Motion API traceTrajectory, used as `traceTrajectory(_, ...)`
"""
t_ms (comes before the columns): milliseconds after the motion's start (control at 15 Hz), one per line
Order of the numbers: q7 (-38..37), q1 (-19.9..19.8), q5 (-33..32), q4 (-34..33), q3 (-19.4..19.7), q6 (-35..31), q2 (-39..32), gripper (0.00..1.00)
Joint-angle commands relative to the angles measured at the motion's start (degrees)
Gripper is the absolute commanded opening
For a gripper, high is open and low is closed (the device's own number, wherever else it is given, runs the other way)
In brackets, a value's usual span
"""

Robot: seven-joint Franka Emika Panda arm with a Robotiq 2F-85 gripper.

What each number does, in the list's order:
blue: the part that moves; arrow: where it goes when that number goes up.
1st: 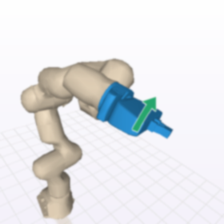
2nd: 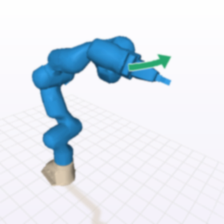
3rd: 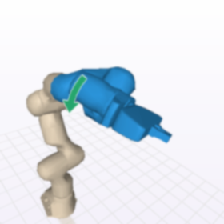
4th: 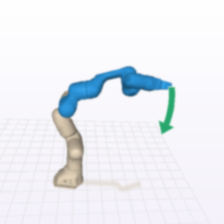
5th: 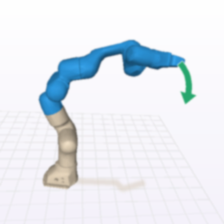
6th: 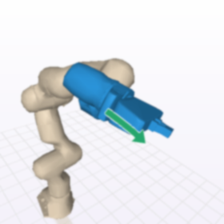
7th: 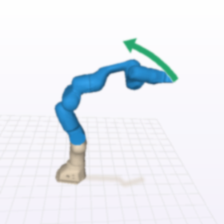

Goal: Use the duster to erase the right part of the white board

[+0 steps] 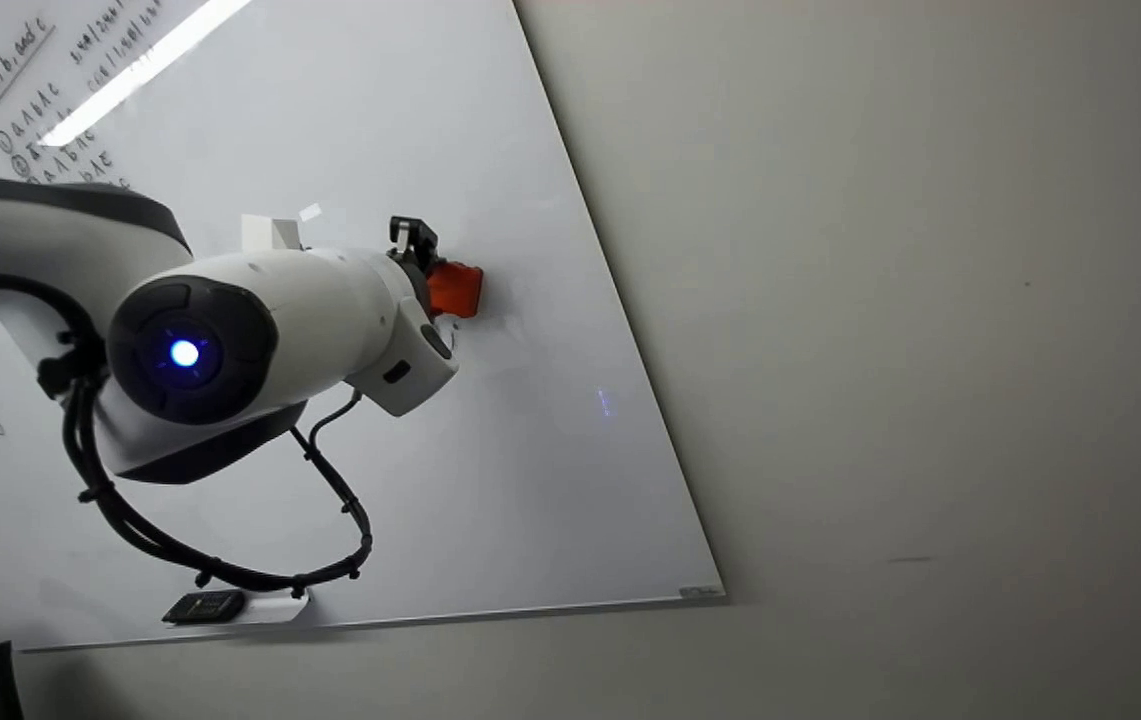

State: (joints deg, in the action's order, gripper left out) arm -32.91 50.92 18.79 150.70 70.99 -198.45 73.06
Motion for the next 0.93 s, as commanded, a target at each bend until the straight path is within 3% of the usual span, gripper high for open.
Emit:
traceTrajectory(0,2.5,5.0,2.5,-0.4,4.8,0.1,-3.3,0.28)
traceTrajectory(533,5.9,10.5,2.9,1.2,12.1,0.2,-5.4,0.28)
traceTrajectory(867,6.8,13.0,2.7,1.2,13.9,0.1,-6.6,0.28)
